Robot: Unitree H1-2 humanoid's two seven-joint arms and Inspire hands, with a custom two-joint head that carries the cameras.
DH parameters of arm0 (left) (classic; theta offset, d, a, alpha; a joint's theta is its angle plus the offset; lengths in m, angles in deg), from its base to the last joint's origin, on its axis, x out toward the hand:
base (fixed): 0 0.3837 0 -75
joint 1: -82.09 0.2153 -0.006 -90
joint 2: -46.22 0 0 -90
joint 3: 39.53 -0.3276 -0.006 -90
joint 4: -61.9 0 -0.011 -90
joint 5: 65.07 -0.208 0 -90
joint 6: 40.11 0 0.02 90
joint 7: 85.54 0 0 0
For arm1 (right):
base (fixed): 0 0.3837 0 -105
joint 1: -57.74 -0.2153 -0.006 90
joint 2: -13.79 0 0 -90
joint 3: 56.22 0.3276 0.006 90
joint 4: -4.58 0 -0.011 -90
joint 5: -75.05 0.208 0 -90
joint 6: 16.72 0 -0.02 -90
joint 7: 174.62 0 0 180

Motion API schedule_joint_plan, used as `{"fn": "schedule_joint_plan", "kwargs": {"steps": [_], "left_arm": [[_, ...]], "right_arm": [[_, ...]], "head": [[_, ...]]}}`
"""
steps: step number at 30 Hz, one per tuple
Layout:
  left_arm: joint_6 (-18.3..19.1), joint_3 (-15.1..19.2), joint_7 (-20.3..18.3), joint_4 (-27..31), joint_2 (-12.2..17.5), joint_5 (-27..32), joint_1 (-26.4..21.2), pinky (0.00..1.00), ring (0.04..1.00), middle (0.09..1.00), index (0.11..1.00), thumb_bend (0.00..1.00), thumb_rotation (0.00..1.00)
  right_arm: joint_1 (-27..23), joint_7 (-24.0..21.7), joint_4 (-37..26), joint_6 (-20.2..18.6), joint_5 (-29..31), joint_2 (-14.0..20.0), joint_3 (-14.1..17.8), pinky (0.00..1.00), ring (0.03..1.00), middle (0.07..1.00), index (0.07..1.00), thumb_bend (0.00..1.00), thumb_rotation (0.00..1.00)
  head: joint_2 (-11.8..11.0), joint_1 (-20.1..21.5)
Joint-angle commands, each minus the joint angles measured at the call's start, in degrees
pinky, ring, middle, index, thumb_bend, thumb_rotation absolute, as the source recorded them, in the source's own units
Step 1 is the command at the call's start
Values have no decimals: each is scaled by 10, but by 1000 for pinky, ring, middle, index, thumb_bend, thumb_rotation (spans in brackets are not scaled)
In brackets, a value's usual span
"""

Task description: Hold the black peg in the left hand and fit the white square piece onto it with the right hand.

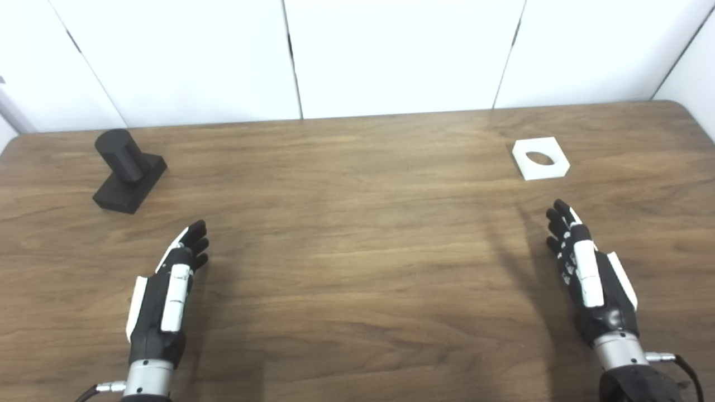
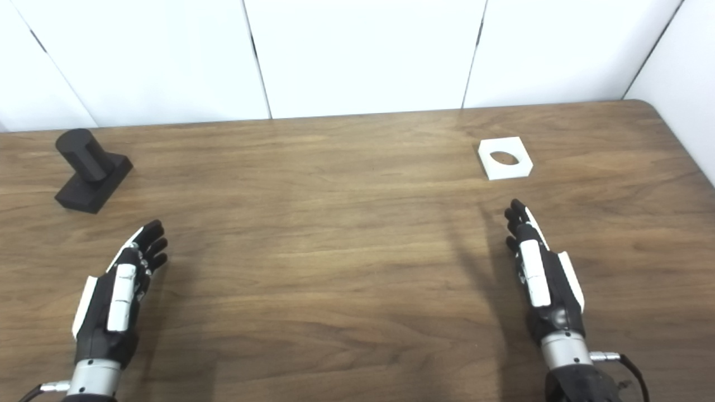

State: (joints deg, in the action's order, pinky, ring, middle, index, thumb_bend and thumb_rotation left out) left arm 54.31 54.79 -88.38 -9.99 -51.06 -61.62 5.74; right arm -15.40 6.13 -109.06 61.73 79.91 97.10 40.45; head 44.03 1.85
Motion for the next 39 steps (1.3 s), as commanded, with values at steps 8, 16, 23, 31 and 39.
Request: {"fn": "schedule_joint_plan", "kwargs": {"steps": [8,16,23,31,39], "left_arm": [[-20,-15,11,8,-22,-7,3,914,917,928,900,596,921],[-56,-44,22,-16,-28,-36,7,926,910,913,901,620,949],[-64,-66,43,-26,-35,-62,9,884,890,902,885,599,950],[-70,-81,60,-42,-40,-79,9,872,887,904,880,611,965],[-86,-89,66,-56,-37,-79,8,871,895,911,885,600,950]], "right_arm": [[-3,-12,-3,10,14,9,12,1000,992,972,974,545,1000],[-3,-32,21,39,42,17,29,1000,1000,995,1000,520,1000],[-5,-46,34,48,59,19,34,1000,1000,1000,1000,553,1000],[-9,-31,44,56,35,10,35,970,977,946,953,589,1000],[-9,-35,56,65,32,15,35,920,935,903,913,646,1000]], "head": [[-23,-68],[-68,-146],[-101,-184],[-129,-217],[-138,-220]]}}
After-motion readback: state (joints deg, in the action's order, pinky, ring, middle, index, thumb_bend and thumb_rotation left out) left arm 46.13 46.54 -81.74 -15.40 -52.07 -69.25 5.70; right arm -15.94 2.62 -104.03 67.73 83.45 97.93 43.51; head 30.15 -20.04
